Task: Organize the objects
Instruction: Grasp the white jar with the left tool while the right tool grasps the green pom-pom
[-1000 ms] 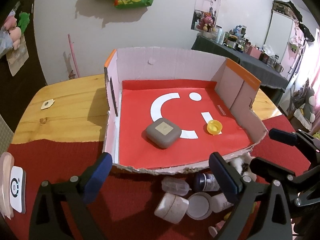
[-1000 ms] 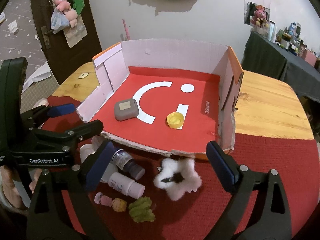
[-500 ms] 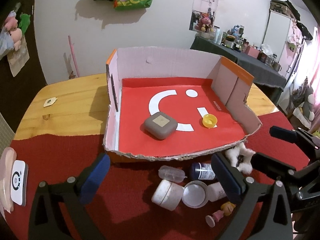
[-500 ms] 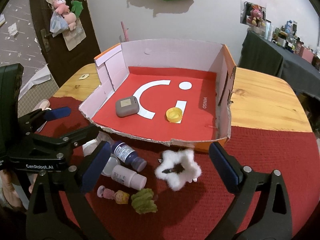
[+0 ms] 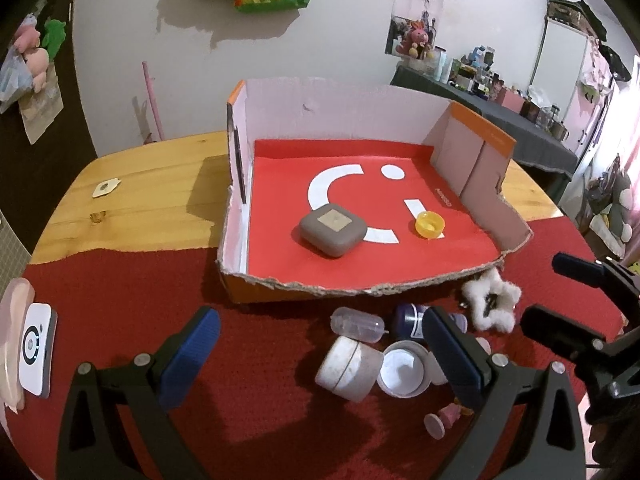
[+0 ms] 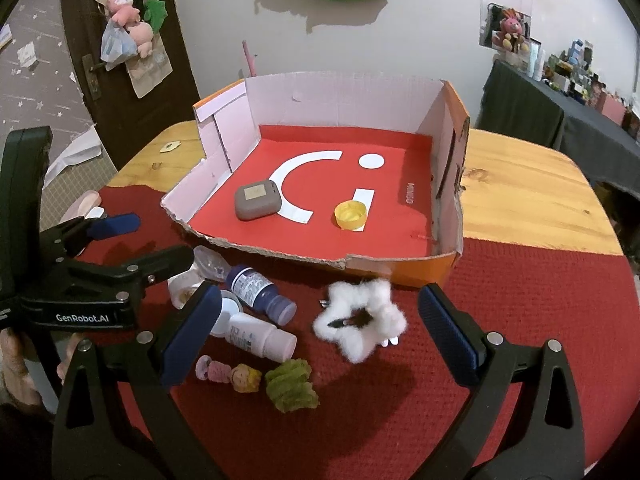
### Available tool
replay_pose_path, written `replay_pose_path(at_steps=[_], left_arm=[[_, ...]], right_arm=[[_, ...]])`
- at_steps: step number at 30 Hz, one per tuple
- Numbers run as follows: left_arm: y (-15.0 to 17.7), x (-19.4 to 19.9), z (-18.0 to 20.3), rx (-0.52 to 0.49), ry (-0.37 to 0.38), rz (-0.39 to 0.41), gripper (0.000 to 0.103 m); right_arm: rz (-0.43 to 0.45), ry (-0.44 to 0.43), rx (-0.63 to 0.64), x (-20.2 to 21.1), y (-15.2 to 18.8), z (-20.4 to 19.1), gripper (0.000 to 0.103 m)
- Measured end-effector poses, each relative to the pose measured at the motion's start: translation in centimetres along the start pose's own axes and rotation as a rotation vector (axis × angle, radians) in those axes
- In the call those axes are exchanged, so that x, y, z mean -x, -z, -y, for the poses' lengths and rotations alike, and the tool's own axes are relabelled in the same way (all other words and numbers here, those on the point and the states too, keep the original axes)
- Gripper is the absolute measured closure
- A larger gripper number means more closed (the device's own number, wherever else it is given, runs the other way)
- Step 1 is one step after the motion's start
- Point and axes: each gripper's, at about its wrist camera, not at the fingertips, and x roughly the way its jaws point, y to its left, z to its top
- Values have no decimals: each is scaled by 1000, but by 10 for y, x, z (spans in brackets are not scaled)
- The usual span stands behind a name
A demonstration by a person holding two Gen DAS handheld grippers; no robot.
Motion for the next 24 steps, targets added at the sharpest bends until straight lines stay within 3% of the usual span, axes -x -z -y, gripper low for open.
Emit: replay_pose_path(at_steps=[8,10,12,17,24], left_arm=[[8,-2,4,-24,1,-3,0],[10,-2,5,-35,0,-5,6],[12,-3,6,-45,3,-13,10],[17,-6,4,-44,11,-34,20],[24,-9,1,-35,24,-57,25]], right_arm=[[-16,9,0,0,10,3,3],[-20,10,3,-1,13,3,6],[-29,5,1,-2,16,4,21],[-57,-9,-4,-6,24,4,39],[-80,-27,-14,-5,38,3,44]])
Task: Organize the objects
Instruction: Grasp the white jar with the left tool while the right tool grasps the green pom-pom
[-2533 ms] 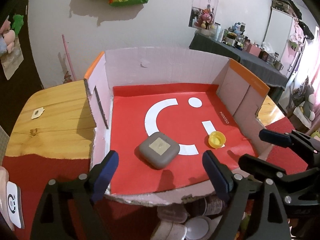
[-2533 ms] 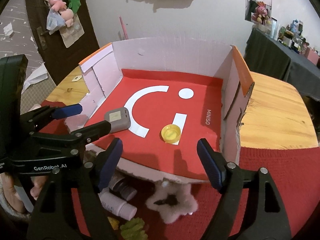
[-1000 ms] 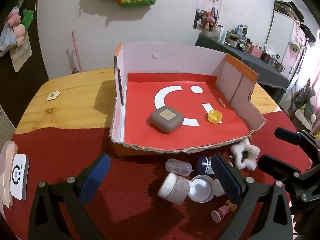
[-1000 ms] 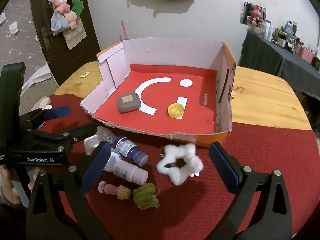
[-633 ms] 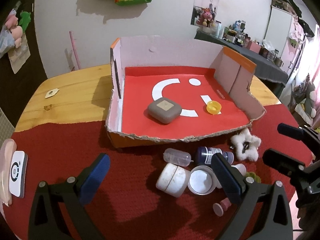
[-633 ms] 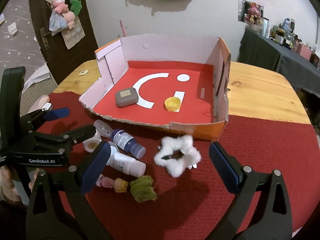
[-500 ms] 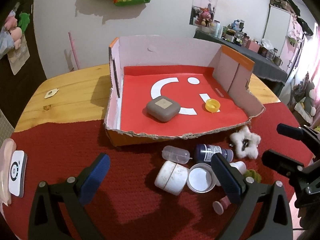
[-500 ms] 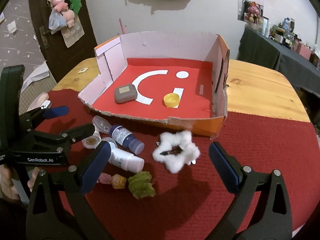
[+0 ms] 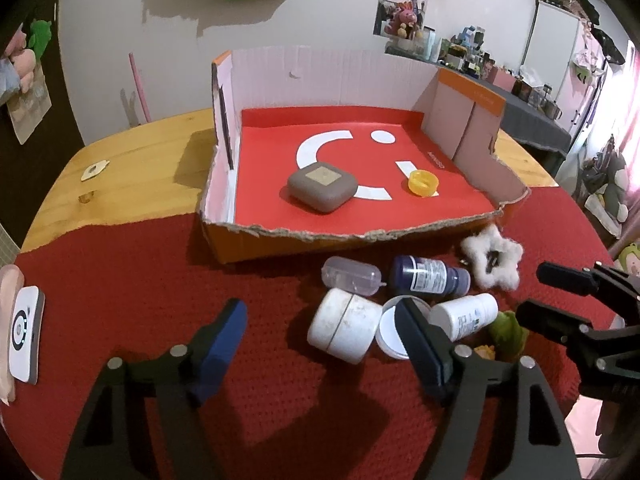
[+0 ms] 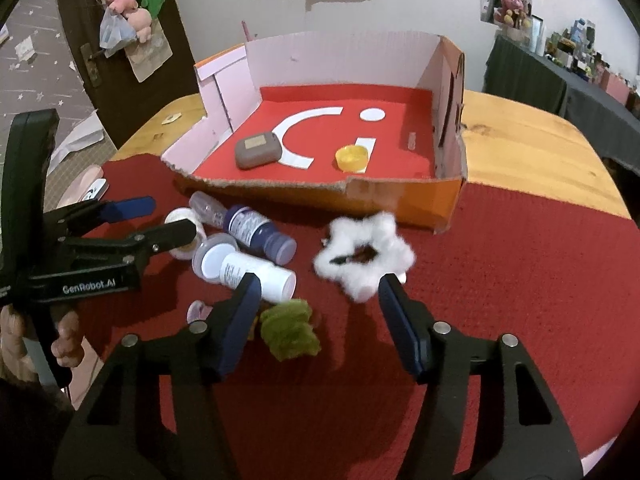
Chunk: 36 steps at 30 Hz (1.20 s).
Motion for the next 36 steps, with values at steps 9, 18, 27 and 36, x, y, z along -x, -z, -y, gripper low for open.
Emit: replay_pose_path(at_steps=[9,18,27,36], left_arm=[[9,-3,1,1,13,-15,25],[14,-7,-10,39,27,-38,35],[11,-11,-14,57,37,-40,35],[5,-18,-10,48,49,-46,44]], right_arm=[[-32,-20,4,-2,16,-7,49],[-64,-28,7,-11,26,-10,59],[-72,-4,3,-14,27,-7,65],[-56,-11,0,-19,22,-6,71]])
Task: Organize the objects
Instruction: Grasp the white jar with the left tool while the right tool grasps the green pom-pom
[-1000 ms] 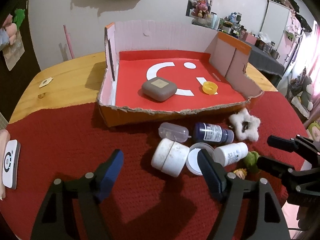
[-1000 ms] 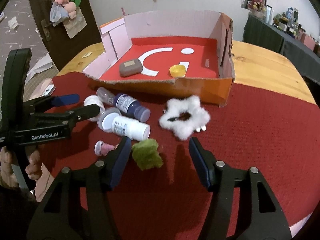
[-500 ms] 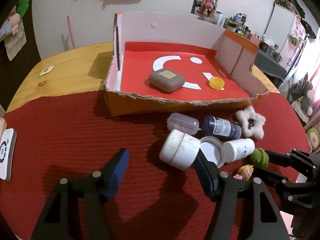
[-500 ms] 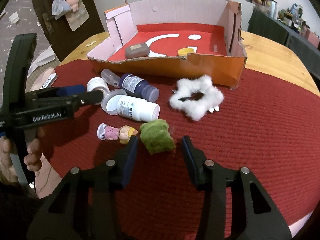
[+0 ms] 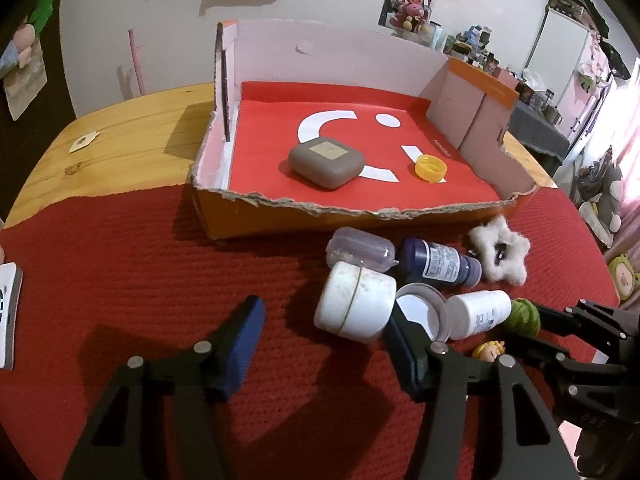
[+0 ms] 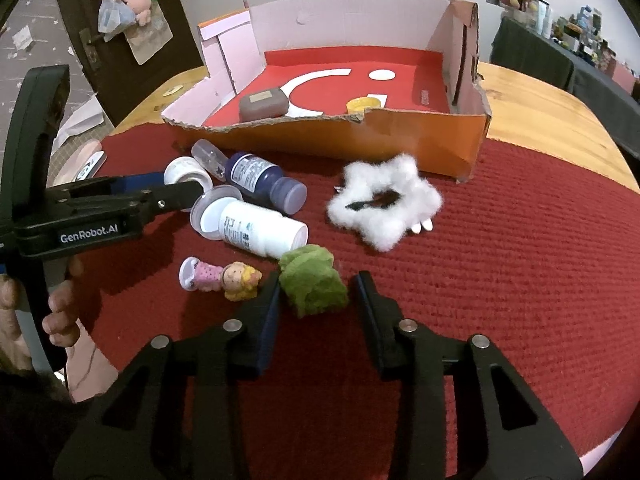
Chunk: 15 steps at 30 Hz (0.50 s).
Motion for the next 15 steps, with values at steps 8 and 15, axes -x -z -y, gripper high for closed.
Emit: replay_pose_path(at_steps=[8,15], left_arm=[[-4,-4,8,-20,31,-5,68],[-1,-2,9,-19,27,6,70]], right_arm=[[9,-18,-16,1,-1,2,75],[14,-36,-26,3,-2,3,76]])
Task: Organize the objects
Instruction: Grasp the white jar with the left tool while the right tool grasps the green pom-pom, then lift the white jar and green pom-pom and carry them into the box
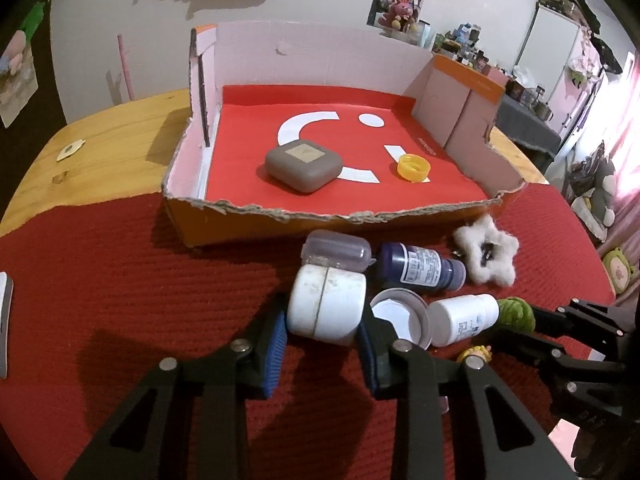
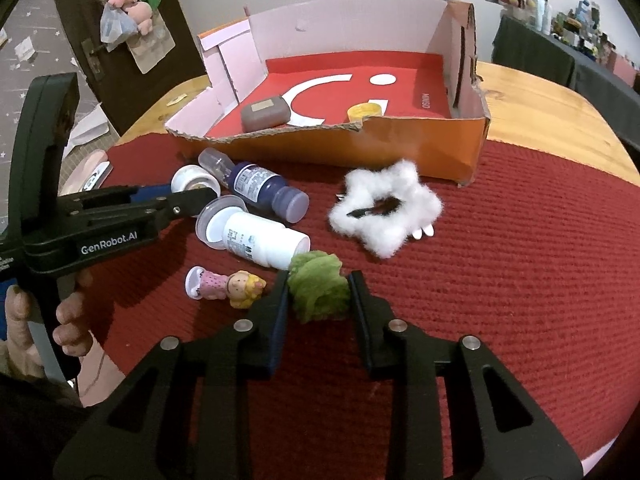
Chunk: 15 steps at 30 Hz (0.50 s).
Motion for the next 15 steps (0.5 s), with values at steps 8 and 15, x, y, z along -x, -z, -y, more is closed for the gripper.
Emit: replay_pose_path(at_steps=[8,15], left_arm=[[5,4,0,4,8,-1,70],[1,16,2,9,19,23,70]], right_arm=[[20,-13,0,5,-5,-1,76],[81,-14,33,19,-24,-7,77]])
